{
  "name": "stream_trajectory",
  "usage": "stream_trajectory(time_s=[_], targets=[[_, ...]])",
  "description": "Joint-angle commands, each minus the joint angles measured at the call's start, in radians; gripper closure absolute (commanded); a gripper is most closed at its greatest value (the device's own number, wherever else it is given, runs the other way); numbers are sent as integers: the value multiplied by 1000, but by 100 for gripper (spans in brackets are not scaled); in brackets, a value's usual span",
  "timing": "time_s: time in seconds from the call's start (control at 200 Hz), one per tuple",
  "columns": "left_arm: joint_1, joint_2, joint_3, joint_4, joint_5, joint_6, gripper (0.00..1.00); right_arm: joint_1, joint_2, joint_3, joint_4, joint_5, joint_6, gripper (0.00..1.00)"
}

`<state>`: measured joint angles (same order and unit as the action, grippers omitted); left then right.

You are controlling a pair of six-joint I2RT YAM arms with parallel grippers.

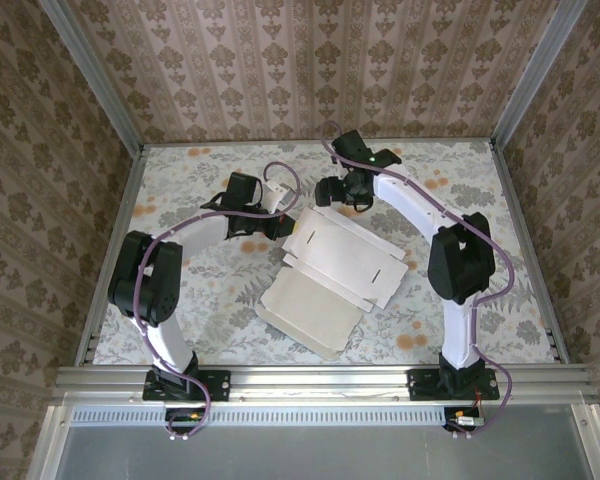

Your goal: Fold the paper box

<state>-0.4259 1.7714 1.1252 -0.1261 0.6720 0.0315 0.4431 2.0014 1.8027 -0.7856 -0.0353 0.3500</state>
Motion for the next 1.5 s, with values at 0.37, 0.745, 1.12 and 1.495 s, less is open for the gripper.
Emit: stream_trajectory(time_s=[0.37, 0.745, 1.12, 1.495], targets=[[-11, -12, 21, -4, -5, 22, 100, 23, -26, 24, -5, 13, 5, 12], [-12, -20, 20, -7, -12, 27, 100, 31, 85, 140, -6, -11, 67, 6], [-11, -24, 19, -6, -12, 27, 100, 32, 138, 148, -1, -22, 72, 3], [-11, -26, 17, -6, -19, 27, 100, 34, 157, 145, -14, 22, 60, 5]])
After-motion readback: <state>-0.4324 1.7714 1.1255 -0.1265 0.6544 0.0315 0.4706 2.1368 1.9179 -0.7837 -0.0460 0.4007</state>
